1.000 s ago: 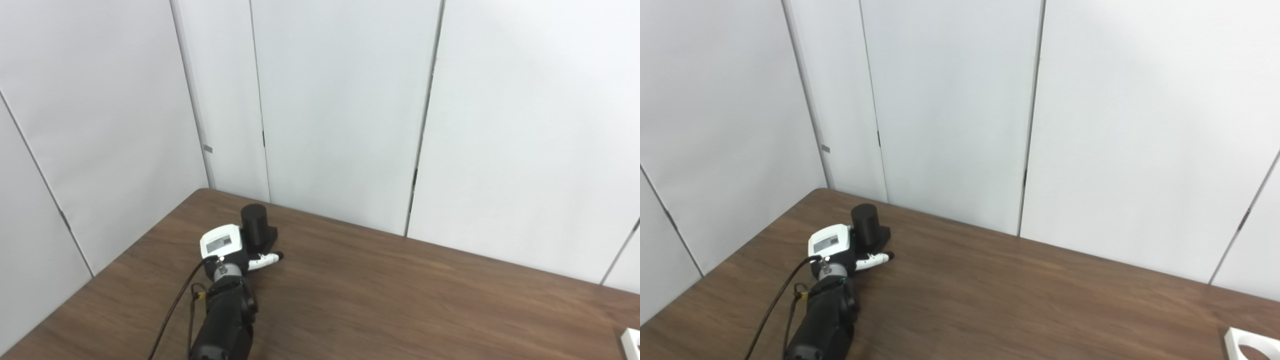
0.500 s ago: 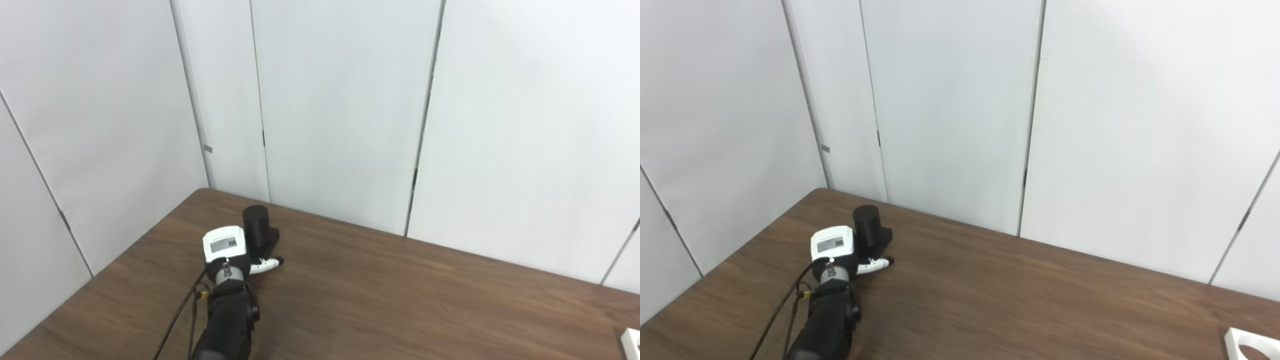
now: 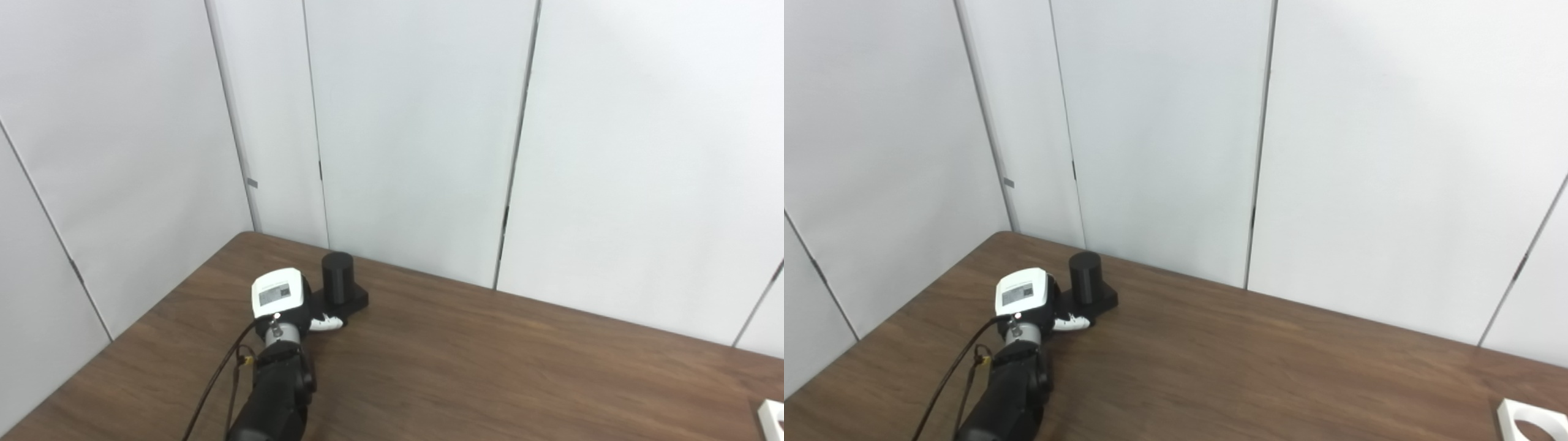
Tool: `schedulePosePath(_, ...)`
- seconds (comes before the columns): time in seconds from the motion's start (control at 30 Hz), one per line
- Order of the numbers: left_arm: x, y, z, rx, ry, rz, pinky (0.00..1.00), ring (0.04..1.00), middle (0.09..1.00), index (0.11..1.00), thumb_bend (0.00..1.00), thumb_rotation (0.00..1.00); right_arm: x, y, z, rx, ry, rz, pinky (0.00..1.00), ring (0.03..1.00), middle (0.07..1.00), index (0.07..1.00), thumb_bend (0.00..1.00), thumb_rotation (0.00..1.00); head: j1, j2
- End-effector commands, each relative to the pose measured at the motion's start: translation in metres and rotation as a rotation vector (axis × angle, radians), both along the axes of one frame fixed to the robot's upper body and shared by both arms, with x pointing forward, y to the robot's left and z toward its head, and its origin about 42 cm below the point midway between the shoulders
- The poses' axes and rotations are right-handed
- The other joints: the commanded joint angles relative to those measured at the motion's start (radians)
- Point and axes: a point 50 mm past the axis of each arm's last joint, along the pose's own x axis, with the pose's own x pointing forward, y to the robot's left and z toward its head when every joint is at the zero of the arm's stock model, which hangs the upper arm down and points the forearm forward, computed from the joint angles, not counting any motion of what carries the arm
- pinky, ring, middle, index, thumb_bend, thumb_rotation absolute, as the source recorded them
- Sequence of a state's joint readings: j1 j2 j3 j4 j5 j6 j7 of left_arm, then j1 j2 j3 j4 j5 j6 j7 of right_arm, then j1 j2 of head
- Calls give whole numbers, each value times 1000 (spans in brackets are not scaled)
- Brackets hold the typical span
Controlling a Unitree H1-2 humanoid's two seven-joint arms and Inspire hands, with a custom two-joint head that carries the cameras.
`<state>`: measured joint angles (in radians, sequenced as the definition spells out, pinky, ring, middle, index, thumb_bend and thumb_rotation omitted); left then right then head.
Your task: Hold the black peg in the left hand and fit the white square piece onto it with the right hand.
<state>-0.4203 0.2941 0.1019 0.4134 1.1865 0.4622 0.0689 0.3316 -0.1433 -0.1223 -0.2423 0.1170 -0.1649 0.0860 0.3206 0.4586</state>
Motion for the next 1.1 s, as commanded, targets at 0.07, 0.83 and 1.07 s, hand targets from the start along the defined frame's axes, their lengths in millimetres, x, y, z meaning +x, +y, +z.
schedulePosePath(0.07, -9, 3, -1, -30, -22, -14, 818, 824, 738, 483, 513, 59, -6, 9, -6, 27, 21, -5, 845, 894, 904, 898, 725, 936, -11, 8)
schedulePosePath(0.83, -135, -83, 15, -271, -128, -572, 705, 823, 777, 485, 507, 62, -13, 29, 14, 58, 28, 15, 963, 948, 914, 952, 462, 1000, -233, 140)
schedulePosePath(1.07, -173, -106, 7, -273, -75, -684, 728, 824, 782, 487, 509, 57, -15, 35, 23, 18, 30, 14, 942, 936, 900, 948, 414, 1000, -275, 179)
